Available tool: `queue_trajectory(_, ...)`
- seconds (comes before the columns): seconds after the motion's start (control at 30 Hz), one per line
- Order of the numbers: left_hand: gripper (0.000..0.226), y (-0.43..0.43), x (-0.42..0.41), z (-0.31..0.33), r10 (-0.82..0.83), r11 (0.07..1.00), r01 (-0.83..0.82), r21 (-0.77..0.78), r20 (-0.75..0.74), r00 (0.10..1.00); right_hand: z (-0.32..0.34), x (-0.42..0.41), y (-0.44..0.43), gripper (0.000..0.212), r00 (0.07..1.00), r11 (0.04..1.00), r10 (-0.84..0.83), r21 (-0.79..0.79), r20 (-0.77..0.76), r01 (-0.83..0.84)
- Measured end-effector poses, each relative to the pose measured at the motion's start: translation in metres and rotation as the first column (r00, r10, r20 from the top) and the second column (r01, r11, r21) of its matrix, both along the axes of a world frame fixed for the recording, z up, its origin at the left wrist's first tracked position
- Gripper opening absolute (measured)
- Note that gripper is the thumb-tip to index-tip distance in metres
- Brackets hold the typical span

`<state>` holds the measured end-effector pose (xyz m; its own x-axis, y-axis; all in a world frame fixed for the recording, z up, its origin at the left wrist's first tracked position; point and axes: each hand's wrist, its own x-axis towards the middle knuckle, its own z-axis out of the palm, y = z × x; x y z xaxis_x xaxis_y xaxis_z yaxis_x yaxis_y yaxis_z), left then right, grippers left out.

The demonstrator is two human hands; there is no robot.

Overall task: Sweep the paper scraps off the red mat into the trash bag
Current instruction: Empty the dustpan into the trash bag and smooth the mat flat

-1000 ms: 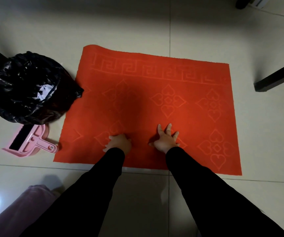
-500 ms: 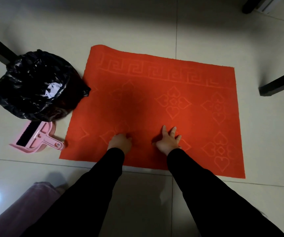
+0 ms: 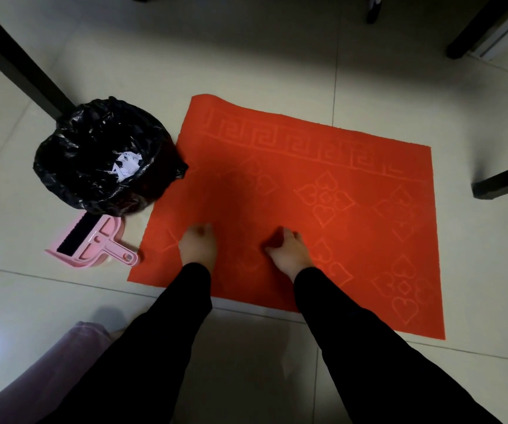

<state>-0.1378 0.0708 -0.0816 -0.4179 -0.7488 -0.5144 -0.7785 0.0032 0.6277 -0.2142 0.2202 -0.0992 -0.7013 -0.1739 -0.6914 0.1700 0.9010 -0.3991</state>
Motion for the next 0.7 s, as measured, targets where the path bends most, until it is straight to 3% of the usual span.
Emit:
queue_trajectory(0.17, 0.034, -0.04, 0.018, 0.0, 0.262, 0.96, -0.255, -0.112, 0.046, 0.964, 0.001, 0.008, -0.021, 0.074, 0.999, 0.999, 0.033, -0.012, 0.0, -0.033)
queue_trajectory(0.33, 0.052, -0.056, 0.037, -0.007, 0.457, 0.885, -0.431, -0.179, 0.148, 0.877, -0.002, 0.014, -0.044, 0.073, 0.998, 0.997, 0.07, -0.033, -0.004, -0.07)
queue_trajectory(0.5, 0.053, -0.066, 0.044, -0.018, 0.415, 0.908, -0.418, -0.016, 0.161, 0.895, -0.001, 0.017, -0.054, 0.072, 0.995, 0.995, 0.092, -0.028, -0.024, -0.092)
queue_trajectory(0.7, 0.053, -0.064, 0.038, -0.021, 0.33, 0.943, -0.333, 0.014, 0.112, 0.937, 0.001, 0.015, -0.049, 0.072, 0.995, 0.995, 0.096, -0.015, -0.03, -0.097)
